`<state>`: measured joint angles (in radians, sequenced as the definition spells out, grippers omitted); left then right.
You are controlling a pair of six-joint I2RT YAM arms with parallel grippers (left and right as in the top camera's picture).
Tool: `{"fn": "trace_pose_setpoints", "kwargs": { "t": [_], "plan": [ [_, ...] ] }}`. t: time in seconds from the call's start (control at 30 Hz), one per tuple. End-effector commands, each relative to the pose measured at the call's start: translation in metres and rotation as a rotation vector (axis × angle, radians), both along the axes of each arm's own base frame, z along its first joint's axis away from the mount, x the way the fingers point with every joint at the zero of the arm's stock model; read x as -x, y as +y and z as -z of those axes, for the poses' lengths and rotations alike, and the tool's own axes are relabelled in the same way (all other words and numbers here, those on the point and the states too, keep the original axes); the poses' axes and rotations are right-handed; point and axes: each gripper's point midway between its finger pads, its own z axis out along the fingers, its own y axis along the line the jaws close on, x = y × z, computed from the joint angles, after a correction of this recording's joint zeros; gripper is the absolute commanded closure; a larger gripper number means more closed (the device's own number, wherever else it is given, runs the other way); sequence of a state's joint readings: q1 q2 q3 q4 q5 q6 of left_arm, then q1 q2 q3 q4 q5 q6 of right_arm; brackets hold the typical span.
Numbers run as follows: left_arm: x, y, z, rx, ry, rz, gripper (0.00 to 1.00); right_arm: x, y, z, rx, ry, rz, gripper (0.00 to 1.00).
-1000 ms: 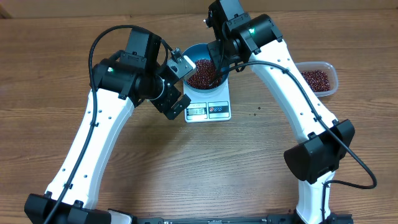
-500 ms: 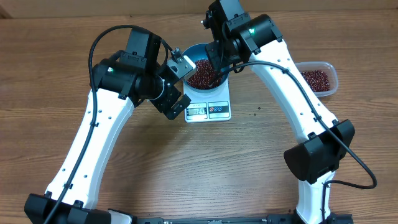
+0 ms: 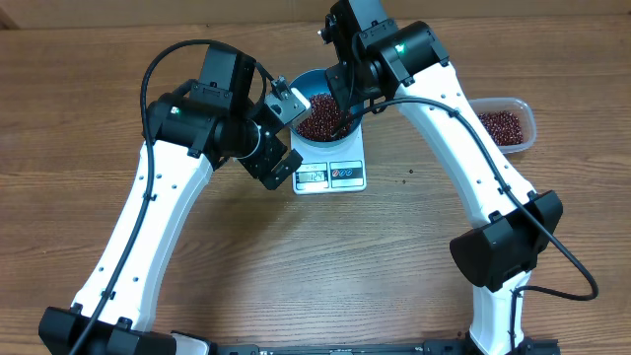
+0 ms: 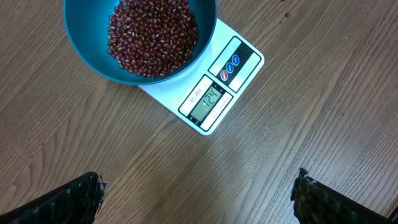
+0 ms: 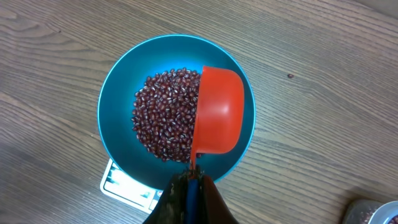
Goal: Scoop item into bowl and weigh 150g on scale
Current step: 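Tilt the red cup to pour beans into the teal bowl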
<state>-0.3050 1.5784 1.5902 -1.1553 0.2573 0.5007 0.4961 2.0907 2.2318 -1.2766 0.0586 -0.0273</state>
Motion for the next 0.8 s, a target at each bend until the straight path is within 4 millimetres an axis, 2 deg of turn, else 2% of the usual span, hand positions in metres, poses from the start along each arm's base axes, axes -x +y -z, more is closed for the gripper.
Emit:
{"fn": "trace_pose_setpoints", "kwargs": {
  "t": [0.0,0.17,0.77],
  "plan": [
    [0.0,0.001,0.004,-0.007,0.005,0.011,0.0,-0.003,-0.001,-0.012,0.007,-0.037,0.006,0.96],
    [0.0,0.001,0.004,-0.007,0.005,0.011,0.0,0.008,0.009,-0.01,0.033,-0.026,-0.045,0.96],
    [0.0,0.001,0.004,-0.007,0.005,0.011,0.0,0.005,0.005,-0.012,0.045,-0.04,-0.029,0.96]
  ]
}}
